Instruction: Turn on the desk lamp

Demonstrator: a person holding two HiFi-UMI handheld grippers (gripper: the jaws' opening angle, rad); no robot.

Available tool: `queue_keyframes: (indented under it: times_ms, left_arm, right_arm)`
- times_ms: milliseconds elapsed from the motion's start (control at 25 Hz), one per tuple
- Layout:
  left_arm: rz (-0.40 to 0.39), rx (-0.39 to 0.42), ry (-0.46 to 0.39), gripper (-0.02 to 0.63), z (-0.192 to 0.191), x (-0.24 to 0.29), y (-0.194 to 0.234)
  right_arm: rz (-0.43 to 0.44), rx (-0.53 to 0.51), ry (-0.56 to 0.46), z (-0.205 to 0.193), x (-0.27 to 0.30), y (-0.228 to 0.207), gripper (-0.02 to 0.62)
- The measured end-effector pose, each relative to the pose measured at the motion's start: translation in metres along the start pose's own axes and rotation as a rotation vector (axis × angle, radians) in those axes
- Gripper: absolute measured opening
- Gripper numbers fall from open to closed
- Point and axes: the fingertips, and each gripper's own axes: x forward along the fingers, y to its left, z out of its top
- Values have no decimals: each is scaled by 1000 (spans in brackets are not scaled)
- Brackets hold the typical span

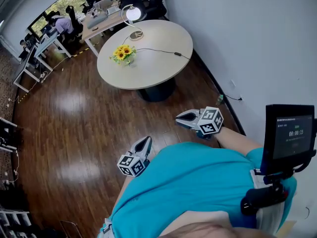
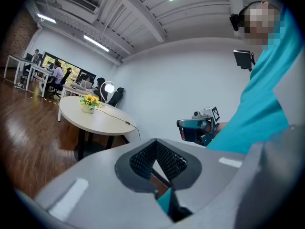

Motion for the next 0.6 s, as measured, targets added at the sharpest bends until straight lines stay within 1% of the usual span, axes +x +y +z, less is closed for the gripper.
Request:
queue_keyframes:
  times_ms: [200, 360, 400, 480, 600]
  left_arm:
    - [25, 12, -11, 23, 14, -1, -10]
    - [28, 35, -8, 23, -17, 18, 0]
    - [27, 38, -6, 23, -19, 19, 0]
    - [25, 39, 1, 23, -4, 17, -13]
    - [13, 41, 16, 23, 32, 11, -37]
  right_arm:
    - [15, -17, 2, 7, -10, 6, 2]
    - [20, -26, -12, -20, -12, -19, 1]
    - [20, -27, -13, -22, -14, -21, 2]
    - [17, -25, -18, -8, -23, -11, 0]
    - [2, -18, -30, 27, -41, 11, 2]
